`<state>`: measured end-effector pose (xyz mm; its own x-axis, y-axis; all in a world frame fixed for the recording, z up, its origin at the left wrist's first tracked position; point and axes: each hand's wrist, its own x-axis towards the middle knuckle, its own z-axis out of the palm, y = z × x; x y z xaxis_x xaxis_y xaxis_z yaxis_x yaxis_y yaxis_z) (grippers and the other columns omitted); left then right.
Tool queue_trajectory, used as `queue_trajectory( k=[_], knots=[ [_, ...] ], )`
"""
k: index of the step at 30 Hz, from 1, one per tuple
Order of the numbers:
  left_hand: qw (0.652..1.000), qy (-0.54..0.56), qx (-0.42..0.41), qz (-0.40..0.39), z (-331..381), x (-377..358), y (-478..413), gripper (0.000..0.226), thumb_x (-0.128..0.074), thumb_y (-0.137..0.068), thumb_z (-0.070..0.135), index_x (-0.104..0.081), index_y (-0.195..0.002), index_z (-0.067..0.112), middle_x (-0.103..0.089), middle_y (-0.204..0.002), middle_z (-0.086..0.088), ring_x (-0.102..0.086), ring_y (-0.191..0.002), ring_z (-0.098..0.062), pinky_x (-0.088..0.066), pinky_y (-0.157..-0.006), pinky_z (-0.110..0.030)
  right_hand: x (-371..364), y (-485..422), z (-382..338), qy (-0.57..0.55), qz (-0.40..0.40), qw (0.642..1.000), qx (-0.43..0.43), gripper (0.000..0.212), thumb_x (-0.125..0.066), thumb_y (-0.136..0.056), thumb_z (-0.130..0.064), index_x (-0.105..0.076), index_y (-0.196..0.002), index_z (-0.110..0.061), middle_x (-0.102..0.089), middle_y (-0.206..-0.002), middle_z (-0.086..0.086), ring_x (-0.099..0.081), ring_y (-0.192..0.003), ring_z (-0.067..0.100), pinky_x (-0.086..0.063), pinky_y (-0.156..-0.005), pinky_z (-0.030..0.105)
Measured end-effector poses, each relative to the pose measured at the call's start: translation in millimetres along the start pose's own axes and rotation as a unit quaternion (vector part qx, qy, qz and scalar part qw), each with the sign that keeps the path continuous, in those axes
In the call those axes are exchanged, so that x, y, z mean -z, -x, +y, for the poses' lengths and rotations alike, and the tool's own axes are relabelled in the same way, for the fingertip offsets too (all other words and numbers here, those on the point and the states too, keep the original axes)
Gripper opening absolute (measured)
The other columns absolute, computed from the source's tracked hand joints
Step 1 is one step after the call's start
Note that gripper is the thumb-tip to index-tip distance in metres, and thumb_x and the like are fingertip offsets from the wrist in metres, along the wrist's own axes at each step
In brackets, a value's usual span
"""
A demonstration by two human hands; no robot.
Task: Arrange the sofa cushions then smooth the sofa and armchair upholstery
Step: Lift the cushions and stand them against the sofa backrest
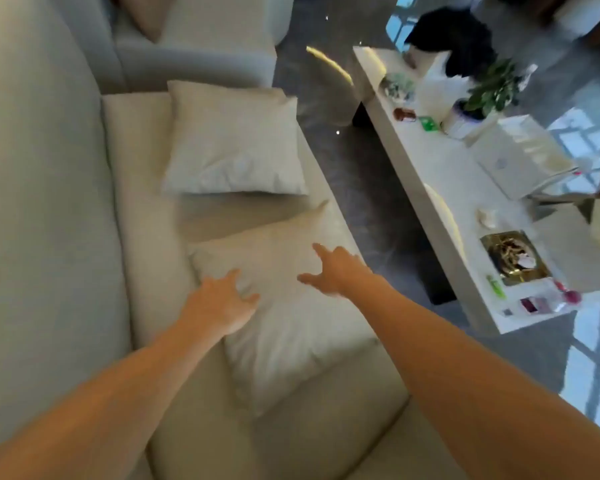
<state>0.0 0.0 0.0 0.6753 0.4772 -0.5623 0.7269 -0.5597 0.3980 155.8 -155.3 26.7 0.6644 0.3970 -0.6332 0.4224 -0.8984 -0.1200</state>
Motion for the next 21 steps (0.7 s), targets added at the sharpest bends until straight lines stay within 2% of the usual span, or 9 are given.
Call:
queue_trajectory(
  k=[3,5,7,8,11,14,17,21],
  knots=[
    [0.994,0.086,0.063,0.032,8,-53,-46,0.092,-0.054,-0.084,0.066,-0.003,-0.154,0.036,-0.011,-0.159,-0.027,-0.014,-0.147,-0.039,-0.021,-0.117,-0.043,-34,-49,31,-0.070,0.046,0.993,-0.081,0.098,-0.042,-0.071,-0.089,0.005,-0.149,-0.051,0.006,-0.166,0.006,-0.006,-0.146,0.050,-0.015,-0.108,0.075],
    [0.989,0.118,0.074,0.056,4,-87,-65,0.095,-0.056,-0.081,0.069,0.001,-0.152,0.042,0.000,-0.161,-0.026,-0.001,-0.148,-0.039,-0.014,-0.118,-0.049,-62,-70,56,-0.184,0.047,0.975,-0.117,0.105,-0.046,-0.064,-0.092,0.010,-0.145,-0.057,0.012,-0.165,0.006,-0.005,-0.147,0.049,-0.016,-0.111,0.071],
    [0.981,0.156,0.082,0.077,-2,-111,-77,0.093,-0.060,-0.077,0.069,-0.002,-0.148,0.052,0.013,-0.160,-0.025,0.002,-0.147,-0.042,-0.012,-0.117,-0.054,-88,-81,75,-0.259,0.044,0.955,-0.140,0.112,-0.044,-0.053,-0.099,0.015,-0.140,-0.062,0.001,-0.165,0.008,-0.013,-0.145,0.048,-0.017,-0.114,0.069],
    [0.979,0.164,0.078,0.091,-1,-115,-77,0.092,-0.061,-0.075,0.069,-0.005,-0.147,0.056,0.015,-0.159,-0.024,-0.003,-0.146,-0.044,-0.013,-0.116,-0.054,-95,-85,81,-0.261,0.051,0.953,-0.146,0.113,-0.040,-0.046,-0.102,0.015,-0.137,-0.065,-0.007,-0.163,0.008,-0.018,-0.143,0.048,-0.018,-0.113,0.070],
    [0.974,0.162,0.064,0.147,10,-107,-73,0.085,-0.068,-0.075,0.062,-0.025,-0.147,0.050,-0.004,-0.156,-0.021,-0.019,-0.139,-0.042,-0.017,-0.115,-0.047,-91,-92,84,-0.282,0.050,0.945,-0.157,0.115,-0.034,-0.036,-0.106,0.011,-0.135,-0.068,-0.018,-0.158,0.008,-0.023,-0.139,0.047,-0.022,-0.111,0.069],
    [0.971,0.126,0.018,0.201,31,-68,-49,0.067,-0.072,-0.080,0.046,-0.047,-0.141,0.034,-0.016,-0.152,-0.015,-0.030,-0.131,-0.038,-0.027,-0.111,-0.040,-79,-82,76,-0.357,0.018,0.921,-0.154,0.114,-0.044,-0.049,-0.099,0.000,-0.145,-0.058,-0.022,-0.158,0.008,-0.025,-0.140,0.044,-0.027,-0.113,0.061],
    [0.971,-0.010,-0.055,0.233,43,3,-20,0.054,-0.068,-0.083,0.045,-0.053,-0.133,0.032,-0.022,-0.149,-0.009,-0.033,-0.127,-0.035,-0.036,-0.103,-0.042,-75,-57,50,-0.492,-0.037,0.861,-0.121,0.099,-0.052,-0.071,-0.084,-0.024,-0.152,-0.036,-0.042,-0.152,0.004,-0.045,-0.131,0.031,-0.039,-0.104,0.042],
    [0.958,-0.146,-0.062,0.239,20,98,26,0.040,-0.064,-0.081,0.046,-0.056,-0.113,0.024,-0.025,-0.142,-0.008,-0.031,-0.114,-0.034,-0.046,-0.085,-0.044,-89,-29,-28,-0.603,-0.202,0.769,-0.063,0.068,-0.050,-0.080,-0.078,-0.062,-0.128,-0.031,-0.073,-0.118,-0.006,-0.069,-0.105,0.015,-0.054,-0.089,0.034]
  ],
)
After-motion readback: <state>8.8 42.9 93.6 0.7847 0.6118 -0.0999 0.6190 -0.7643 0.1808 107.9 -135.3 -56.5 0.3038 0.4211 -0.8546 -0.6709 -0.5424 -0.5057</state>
